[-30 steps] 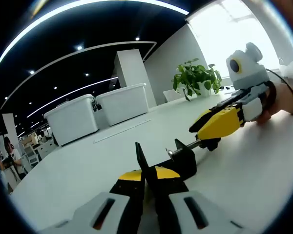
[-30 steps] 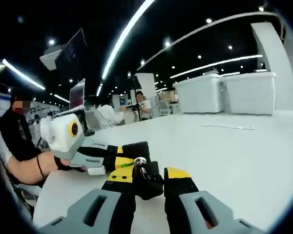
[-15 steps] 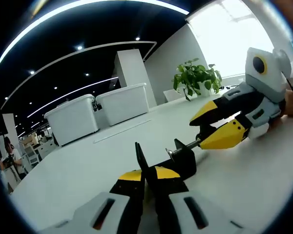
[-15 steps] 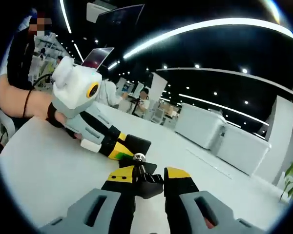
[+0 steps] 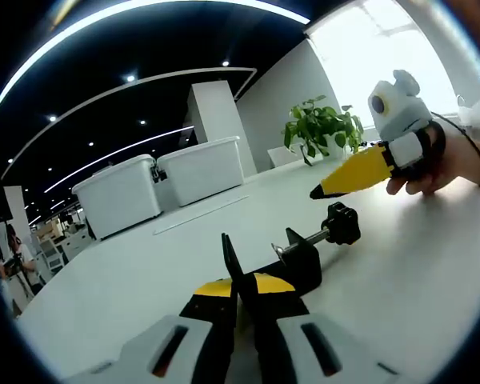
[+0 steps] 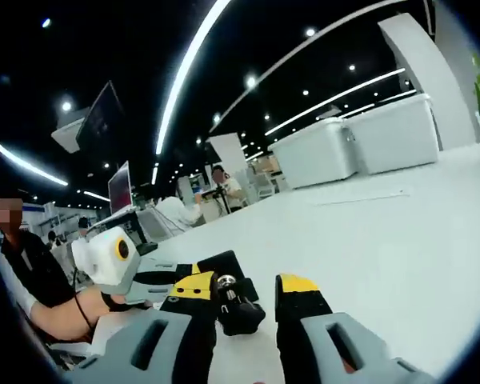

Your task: Clamp the fixed fixture on the desktop, loosen the retaining clip, secure it to the edge of the desk, and tighten the retaining clip.

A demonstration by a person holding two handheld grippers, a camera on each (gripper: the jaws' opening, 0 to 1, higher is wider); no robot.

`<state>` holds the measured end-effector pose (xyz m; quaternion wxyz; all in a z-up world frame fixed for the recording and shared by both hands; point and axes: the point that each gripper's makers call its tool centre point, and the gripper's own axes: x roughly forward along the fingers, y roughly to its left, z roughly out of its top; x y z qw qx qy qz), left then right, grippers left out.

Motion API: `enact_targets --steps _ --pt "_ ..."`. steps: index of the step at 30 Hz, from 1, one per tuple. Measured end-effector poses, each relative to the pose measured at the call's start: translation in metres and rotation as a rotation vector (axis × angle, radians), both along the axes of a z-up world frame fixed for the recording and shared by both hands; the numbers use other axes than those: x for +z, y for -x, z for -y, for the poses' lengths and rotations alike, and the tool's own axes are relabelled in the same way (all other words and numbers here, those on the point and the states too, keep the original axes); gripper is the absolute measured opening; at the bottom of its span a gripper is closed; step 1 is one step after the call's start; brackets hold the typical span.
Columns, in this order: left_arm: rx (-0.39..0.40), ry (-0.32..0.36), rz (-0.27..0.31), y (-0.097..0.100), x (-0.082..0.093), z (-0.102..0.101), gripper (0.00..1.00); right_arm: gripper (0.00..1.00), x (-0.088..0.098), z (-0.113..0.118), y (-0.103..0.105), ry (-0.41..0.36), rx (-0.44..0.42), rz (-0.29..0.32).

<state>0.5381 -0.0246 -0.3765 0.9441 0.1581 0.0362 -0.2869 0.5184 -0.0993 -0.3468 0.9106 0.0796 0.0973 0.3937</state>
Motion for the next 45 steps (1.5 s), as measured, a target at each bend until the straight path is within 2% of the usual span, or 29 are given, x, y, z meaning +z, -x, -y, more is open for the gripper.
enact_targets --steps 2,4,6,7,9,10,11,13,15,16,18,21,24,29,31,32,33,36,38,40,42,45 --pt "0.0 0.0 0.0 0.0 0.0 0.0 0.07 0.35 -0.009 -0.008 0.005 0.049 0.026 -0.005" --pt "0.0 0.0 0.0 0.0 0.0 0.0 0.07 0.34 -0.014 -0.016 0.009 0.09 0.053 -0.001" --pt "0.0 -0.001 0.002 -0.001 0.0 0.0 0.07 0.32 -0.017 -0.017 0.007 0.114 0.042 0.015" --pt "0.0 0.0 0.001 0.0 0.0 0.0 0.07 0.27 -0.018 -0.014 0.004 0.124 0.025 0.016" --pt "0.001 -0.001 0.002 -0.001 0.0 0.0 0.07 0.27 -0.018 -0.013 0.004 0.087 0.017 -0.015" --pt "0.001 -0.001 0.002 -0.001 0.0 0.0 0.07 0.26 -0.019 -0.013 0.004 0.094 0.02 -0.002" --pt "0.001 -0.001 0.002 -0.001 -0.001 0.0 0.07 0.26 -0.019 -0.013 0.005 0.104 0.025 0.017" --pt "0.001 -0.001 0.002 -0.001 -0.001 0.0 0.07 0.26 -0.019 -0.013 0.005 0.162 0.032 0.096" --pt "0.001 -0.001 0.003 -0.001 -0.001 0.001 0.07 0.25 -0.016 -0.013 0.002 0.244 0.034 0.213" --pt "0.001 -0.001 0.002 -0.001 -0.001 0.0 0.07 0.25 -0.015 -0.014 0.003 0.31 0.038 0.298" --pt "0.001 -0.002 0.003 -0.001 0.0 0.001 0.07 0.25 -0.015 -0.015 0.003 0.375 0.032 0.372" --pt "0.001 -0.002 0.003 0.0 -0.001 0.001 0.07 0.25 -0.015 -0.016 0.001 0.431 0.018 0.42" --pt "0.002 -0.002 0.003 0.0 0.0 0.001 0.07 0.25 -0.015 -0.017 0.001 0.446 0.015 0.433" --pt "0.004 -0.001 0.002 0.001 0.0 0.0 0.07 0.26 -0.013 -0.018 0.0 0.552 0.02 0.536" --pt "0.004 -0.002 0.002 0.001 0.0 0.0 0.07 0.26 -0.013 -0.018 0.0 0.541 0.015 0.524" --pt "0.004 -0.001 0.002 0.001 0.0 0.0 0.07 0.26 -0.012 -0.017 0.0 0.495 0.01 0.48" --pt "0.004 -0.001 0.002 0.001 0.0 0.0 0.07 0.28 -0.007 -0.017 0.0 0.429 0.006 0.451" --pt "0.003 -0.002 0.002 0.001 0.0 0.0 0.07 0.33 0.012 -0.013 -0.001 0.147 -0.02 0.271" --pt "0.004 -0.002 0.002 0.001 0.0 0.0 0.07 0.33 0.025 -0.002 -0.007 0.05 -0.047 0.236" --pt "0.004 -0.002 0.003 0.001 0.0 0.0 0.07 0.3 0.023 0.008 -0.011 0.008 -0.077 0.177" --pt "0.004 -0.003 0.003 0.001 0.0 0.0 0.07 0.28 0.019 0.012 -0.015 -0.035 -0.071 0.103" --pt "0.003 -0.002 0.002 0.001 0.0 0.0 0.07 0.27 0.015 0.01 -0.013 -0.037 -0.061 0.072"
